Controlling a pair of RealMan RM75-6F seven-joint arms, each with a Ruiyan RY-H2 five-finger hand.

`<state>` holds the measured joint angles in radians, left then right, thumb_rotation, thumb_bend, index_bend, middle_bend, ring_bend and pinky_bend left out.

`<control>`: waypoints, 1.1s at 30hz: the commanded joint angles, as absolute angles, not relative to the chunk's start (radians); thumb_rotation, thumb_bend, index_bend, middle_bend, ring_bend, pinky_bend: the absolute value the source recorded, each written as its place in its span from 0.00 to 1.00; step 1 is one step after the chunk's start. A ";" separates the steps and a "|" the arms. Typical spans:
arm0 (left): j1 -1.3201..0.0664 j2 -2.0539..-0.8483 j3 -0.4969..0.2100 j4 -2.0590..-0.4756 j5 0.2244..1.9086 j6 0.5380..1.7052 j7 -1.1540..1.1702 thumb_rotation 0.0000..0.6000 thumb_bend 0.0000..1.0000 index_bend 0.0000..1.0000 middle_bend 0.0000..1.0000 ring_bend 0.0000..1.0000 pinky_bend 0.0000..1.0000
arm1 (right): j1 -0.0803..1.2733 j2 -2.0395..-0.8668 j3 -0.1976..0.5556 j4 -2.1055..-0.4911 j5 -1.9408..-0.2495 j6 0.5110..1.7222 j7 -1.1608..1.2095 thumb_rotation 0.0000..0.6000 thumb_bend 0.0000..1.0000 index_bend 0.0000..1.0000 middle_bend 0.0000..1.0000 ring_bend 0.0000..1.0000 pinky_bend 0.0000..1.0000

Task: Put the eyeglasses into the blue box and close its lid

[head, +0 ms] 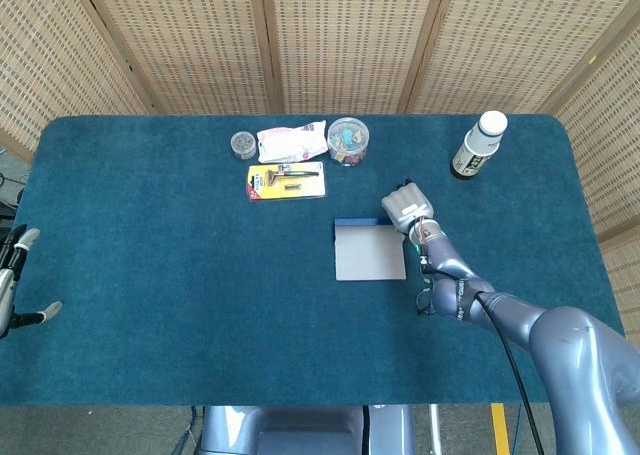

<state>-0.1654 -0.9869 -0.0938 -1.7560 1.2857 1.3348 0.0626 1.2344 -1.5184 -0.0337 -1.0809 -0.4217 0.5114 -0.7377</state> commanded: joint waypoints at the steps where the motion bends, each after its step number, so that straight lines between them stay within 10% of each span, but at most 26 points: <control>1: -0.165 -0.988 -0.091 -1.760 1.292 1.338 0.068 1.00 0.00 0.00 0.00 0.00 0.00 | 1.245 -1.467 -0.055 -1.148 -0.369 0.521 -0.732 1.00 1.00 0.39 0.34 0.20 0.14; 5: -0.163 -0.991 -0.087 -1.762 1.302 1.344 0.074 1.00 0.00 0.00 0.00 0.00 0.00 | 1.224 -1.429 -0.027 -1.200 -0.425 0.582 -0.678 1.00 0.94 0.26 0.04 0.05 0.14; 8: -0.161 -0.992 -0.086 -1.761 1.304 1.347 0.072 1.00 0.00 0.00 0.00 0.00 0.00 | 1.180 -1.408 0.015 -1.228 -0.542 0.687 -0.608 1.00 0.47 0.18 0.00 0.01 0.14; 11: -0.162 -0.991 -0.086 -1.760 1.306 1.346 0.070 1.00 0.00 0.00 0.00 0.00 0.00 | 1.116 -1.368 0.056 -1.266 -0.704 0.795 -0.490 1.00 0.24 0.16 0.00 0.00 0.14; 21: -0.164 -0.988 -0.080 -1.758 1.321 1.340 0.063 1.00 0.00 0.00 0.00 0.00 0.00 | 0.863 -1.245 -0.134 -1.174 -1.562 1.206 0.143 1.00 0.04 0.18 0.03 0.01 0.14; 33: -0.171 -0.995 -0.078 -1.760 1.319 1.332 0.082 1.00 0.00 0.00 0.00 0.00 0.00 | 0.693 -1.404 -0.311 -0.751 -1.918 1.560 0.366 1.00 0.15 0.29 0.12 0.04 0.14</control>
<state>-0.1700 -0.9934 -0.0787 -1.7595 1.3194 1.3331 0.0803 0.7526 -1.3544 -0.2488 -0.8407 -1.8357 1.4938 0.3290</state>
